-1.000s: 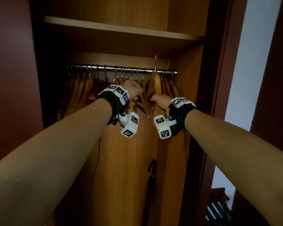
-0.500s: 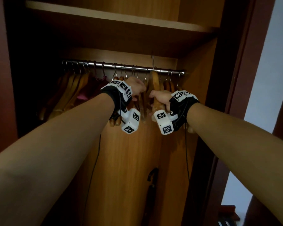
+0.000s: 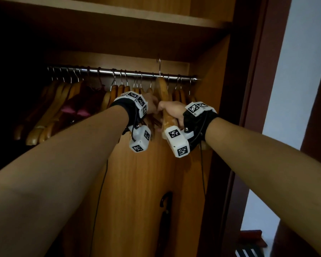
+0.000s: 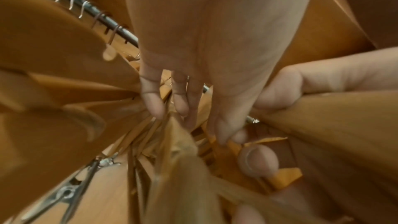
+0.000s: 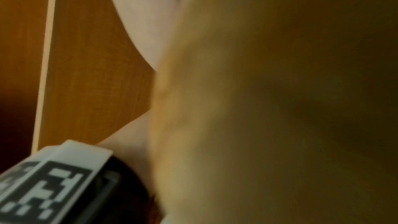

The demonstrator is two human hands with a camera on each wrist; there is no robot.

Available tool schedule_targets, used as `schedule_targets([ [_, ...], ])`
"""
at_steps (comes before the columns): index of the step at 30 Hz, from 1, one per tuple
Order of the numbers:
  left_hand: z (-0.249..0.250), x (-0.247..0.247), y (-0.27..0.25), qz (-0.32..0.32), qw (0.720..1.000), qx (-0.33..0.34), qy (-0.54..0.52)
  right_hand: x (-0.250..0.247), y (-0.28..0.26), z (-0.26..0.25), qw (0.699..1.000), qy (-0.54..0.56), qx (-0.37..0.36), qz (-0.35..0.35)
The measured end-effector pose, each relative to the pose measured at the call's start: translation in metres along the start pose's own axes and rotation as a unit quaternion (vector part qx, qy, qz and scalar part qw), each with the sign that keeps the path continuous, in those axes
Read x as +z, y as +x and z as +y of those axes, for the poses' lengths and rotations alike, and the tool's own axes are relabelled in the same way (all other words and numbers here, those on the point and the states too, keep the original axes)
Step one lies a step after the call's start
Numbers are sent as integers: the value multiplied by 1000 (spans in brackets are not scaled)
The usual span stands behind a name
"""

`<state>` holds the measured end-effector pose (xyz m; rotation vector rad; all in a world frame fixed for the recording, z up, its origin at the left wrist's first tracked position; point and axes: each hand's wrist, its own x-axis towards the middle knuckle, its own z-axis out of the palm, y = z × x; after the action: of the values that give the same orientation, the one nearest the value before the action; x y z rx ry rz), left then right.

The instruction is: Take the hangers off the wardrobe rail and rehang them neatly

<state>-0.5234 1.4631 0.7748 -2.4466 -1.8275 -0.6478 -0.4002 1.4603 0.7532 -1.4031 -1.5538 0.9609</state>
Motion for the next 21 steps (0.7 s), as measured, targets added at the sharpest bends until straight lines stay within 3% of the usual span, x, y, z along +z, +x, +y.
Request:
schedule_targets([
  [3,-3,6,0,-39,999,8,20,4,-1,6,1000,20,2,0],
  [13,-13,7,-9,-71,985,41,154,25,-1,15,999,27,22,27],
  [21,-40,0,-16,-89,989,49,112,40,10,9,997,-9,61,48],
])
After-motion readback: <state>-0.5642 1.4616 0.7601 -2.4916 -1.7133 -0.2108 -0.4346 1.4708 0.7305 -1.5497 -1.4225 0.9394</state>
